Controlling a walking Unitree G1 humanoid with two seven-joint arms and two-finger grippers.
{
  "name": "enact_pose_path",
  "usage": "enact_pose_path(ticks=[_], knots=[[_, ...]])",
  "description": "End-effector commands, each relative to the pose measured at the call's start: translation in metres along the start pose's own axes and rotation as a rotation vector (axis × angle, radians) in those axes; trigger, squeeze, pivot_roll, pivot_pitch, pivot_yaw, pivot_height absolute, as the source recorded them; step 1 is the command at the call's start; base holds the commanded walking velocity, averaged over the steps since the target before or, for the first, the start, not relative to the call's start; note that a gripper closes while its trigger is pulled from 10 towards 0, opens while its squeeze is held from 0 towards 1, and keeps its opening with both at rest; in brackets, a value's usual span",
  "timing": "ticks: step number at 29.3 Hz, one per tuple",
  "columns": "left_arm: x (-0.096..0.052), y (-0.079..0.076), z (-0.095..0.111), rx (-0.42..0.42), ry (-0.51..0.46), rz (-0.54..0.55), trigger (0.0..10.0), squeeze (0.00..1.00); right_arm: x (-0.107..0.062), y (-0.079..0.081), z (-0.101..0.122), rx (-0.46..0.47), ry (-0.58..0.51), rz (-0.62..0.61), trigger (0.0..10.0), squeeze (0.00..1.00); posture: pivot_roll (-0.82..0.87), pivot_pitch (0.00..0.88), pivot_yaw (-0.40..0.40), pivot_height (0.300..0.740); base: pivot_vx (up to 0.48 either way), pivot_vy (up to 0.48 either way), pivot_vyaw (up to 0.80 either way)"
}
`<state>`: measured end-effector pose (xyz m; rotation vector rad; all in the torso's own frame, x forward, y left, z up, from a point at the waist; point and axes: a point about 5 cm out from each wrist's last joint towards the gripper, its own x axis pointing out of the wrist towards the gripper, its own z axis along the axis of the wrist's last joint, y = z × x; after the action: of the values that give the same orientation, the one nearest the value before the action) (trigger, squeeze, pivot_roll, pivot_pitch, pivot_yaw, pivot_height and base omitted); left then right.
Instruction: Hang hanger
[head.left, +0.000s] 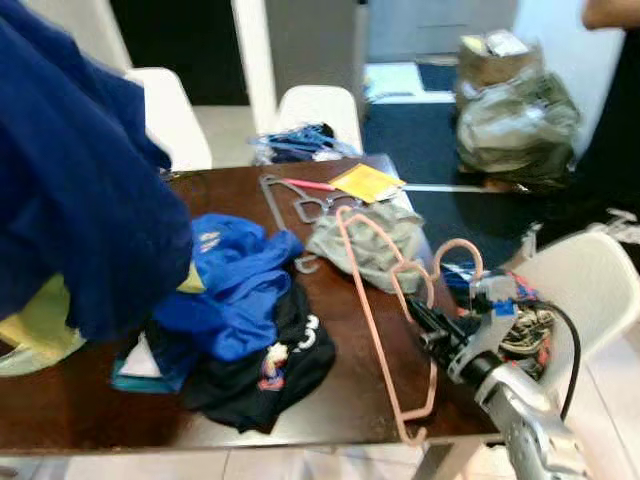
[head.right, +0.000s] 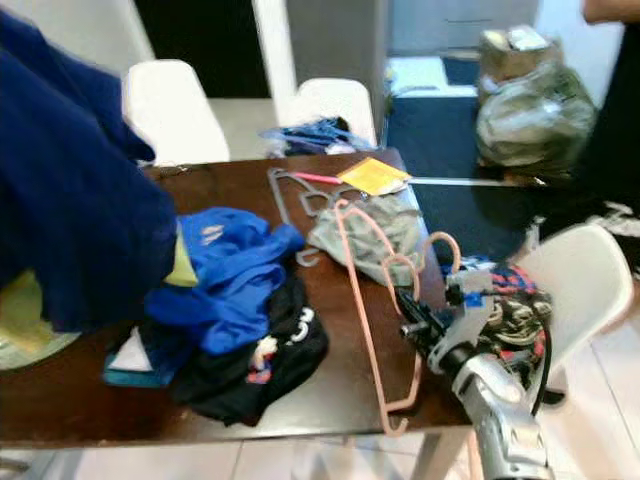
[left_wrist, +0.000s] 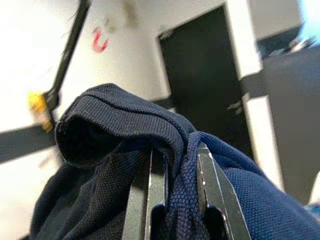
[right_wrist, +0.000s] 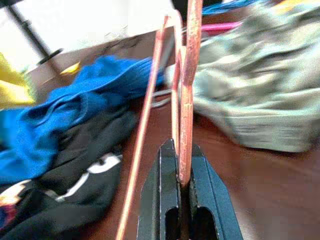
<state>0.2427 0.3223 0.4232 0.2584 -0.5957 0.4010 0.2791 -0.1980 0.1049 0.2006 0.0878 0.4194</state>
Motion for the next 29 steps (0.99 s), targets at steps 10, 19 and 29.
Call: enact_pose_path(ticks=[10, 19, 29], knots=[[0.007, 0.027, -0.008, -0.001, 0.011, 0.042, 10.0, 0.00, 0.000, -0.005, -0.006, 0.055, 0.025, -0.033, 10.0, 0.00, 0.01, 0.000, 0.053, 0.731, 0.000, 0.000, 0.45], [0.024, 0.063, 0.000, 0.114, -0.020, 0.170, 10.0, 0.00, -0.001, -0.006, -0.006, 0.055, 0.025, -0.040, 10.0, 0.00, 0.00, 0.000, 0.050, 0.731, 0.000, 0.000, 0.00], [0.022, 0.059, -0.080, 0.016, 0.242, 0.146, 10.0, 0.00, -0.005, -0.009, -0.007, 0.049, 0.037, -0.051, 10.0, 0.00, -0.02, 0.000, 0.042, 0.731, 0.000, 0.000, 0.00]])
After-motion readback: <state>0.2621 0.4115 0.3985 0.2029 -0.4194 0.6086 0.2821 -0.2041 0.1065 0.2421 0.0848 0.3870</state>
